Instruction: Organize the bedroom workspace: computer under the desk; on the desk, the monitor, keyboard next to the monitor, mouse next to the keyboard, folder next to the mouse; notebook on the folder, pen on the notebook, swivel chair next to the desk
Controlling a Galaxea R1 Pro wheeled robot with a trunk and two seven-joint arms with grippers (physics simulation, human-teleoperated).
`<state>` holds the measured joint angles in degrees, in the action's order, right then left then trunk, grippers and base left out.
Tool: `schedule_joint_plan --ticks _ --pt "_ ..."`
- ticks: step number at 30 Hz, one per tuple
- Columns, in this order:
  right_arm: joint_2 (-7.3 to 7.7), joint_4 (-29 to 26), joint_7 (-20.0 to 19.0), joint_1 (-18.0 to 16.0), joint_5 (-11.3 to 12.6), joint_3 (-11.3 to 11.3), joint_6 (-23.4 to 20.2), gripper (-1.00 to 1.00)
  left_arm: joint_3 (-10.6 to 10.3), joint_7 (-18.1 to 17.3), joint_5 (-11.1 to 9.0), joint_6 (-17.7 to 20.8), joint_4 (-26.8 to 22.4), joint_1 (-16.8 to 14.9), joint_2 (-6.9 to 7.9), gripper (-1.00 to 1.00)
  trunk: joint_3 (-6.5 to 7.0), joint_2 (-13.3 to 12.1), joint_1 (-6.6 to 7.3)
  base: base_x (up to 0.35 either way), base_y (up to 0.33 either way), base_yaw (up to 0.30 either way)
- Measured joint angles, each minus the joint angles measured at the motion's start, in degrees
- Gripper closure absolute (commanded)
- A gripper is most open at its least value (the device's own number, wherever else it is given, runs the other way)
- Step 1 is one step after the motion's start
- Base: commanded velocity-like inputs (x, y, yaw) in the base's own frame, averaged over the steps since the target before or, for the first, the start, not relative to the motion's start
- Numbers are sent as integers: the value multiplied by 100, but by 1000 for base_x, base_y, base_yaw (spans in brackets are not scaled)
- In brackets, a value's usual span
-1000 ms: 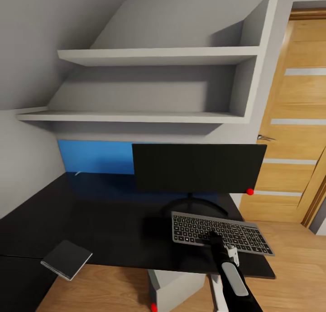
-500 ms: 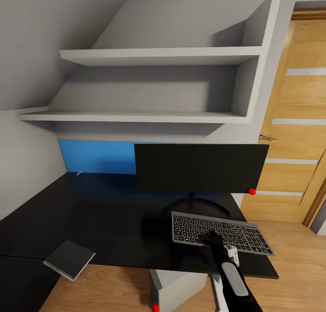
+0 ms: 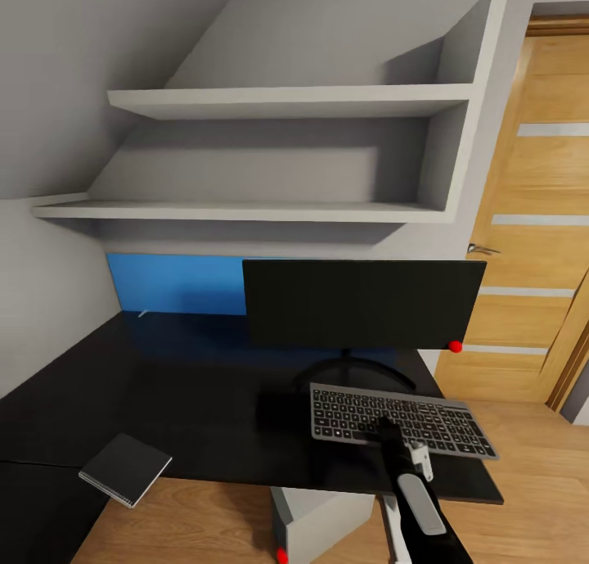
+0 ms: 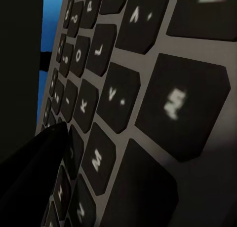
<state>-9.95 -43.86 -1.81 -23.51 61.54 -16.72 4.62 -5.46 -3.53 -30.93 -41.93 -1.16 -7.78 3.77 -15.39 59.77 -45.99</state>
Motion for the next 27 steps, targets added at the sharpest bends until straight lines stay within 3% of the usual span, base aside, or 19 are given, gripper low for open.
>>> schedule_joint_plan --ticks 11,27 --pt "0 260 27 0 -84 605 580 100 -1 -3 1 -2 -1 0 -8 -100 0 0 0 0 0 0" --pt "-1 412 77 -1 -66 1021 674 100 0 -9 1 -1 -2 0 -105 -100 0 0 0 0 0 0"
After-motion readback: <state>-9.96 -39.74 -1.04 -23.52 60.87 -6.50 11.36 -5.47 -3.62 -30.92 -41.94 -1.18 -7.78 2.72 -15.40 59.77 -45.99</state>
